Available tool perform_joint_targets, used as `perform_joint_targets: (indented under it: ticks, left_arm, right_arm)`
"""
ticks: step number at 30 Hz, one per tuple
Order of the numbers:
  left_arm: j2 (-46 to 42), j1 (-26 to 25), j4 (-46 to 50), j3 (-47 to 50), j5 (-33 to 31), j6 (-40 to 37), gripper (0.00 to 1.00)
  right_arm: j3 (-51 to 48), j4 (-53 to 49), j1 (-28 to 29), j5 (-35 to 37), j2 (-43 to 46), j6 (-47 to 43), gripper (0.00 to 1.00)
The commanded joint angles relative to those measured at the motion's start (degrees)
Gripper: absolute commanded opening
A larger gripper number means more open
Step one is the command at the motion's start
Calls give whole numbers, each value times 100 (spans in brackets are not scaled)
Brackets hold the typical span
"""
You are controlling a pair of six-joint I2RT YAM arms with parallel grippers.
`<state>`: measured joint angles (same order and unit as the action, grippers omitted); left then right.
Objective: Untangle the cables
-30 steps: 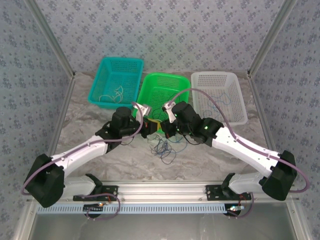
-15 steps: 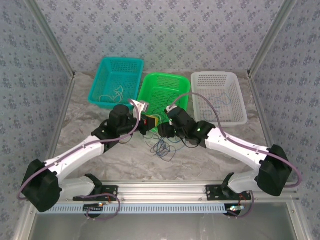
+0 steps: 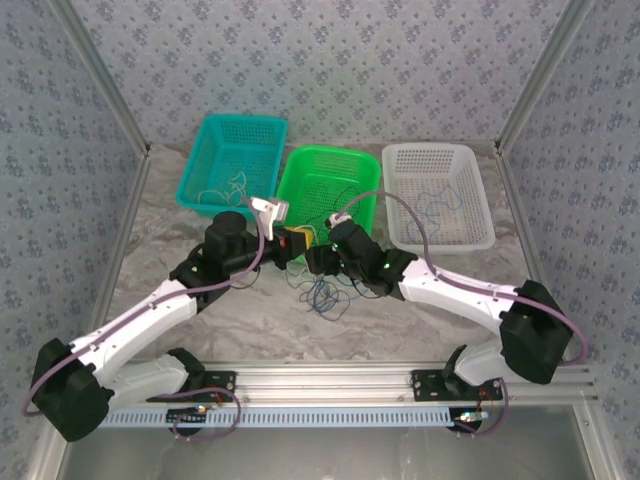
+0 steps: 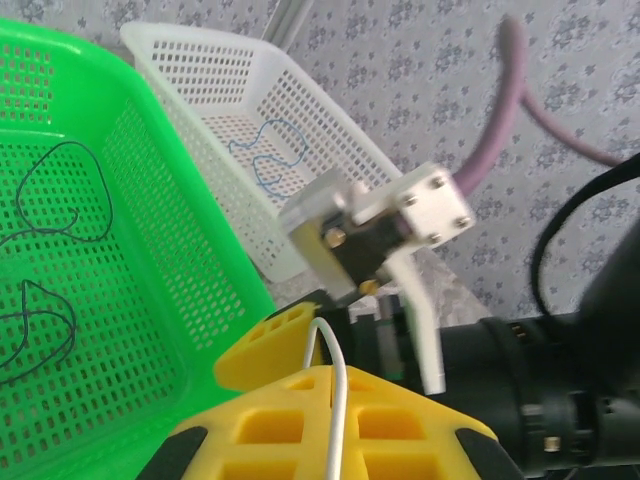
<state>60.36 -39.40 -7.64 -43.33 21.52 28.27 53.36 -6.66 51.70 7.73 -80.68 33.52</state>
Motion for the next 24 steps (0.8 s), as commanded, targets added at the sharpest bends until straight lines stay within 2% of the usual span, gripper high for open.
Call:
perform_joint_targets:
  ticks: [1,5,11,17,24]
  left_arm:
    - [-185,-18,-196,78,-29,117,0]
    - [-314,-16,-278,150,-42,219,0]
    - [-586,-17,-418,88,-179,283,0]
    - [-1042,-7,24,-237,-517,27,0]
    - [-1553,2,655,-635,-952,-349,1]
  right_arm:
    - [-198,583,42,28,-50,404,68]
    - [-215,762,79,-145,-192,434,69]
    - [64,122,290,-172,-647,333,63]
    - [22,-460,453,-161,-931,330,55]
    - [-120,-473,619,-293,-1010,349,49]
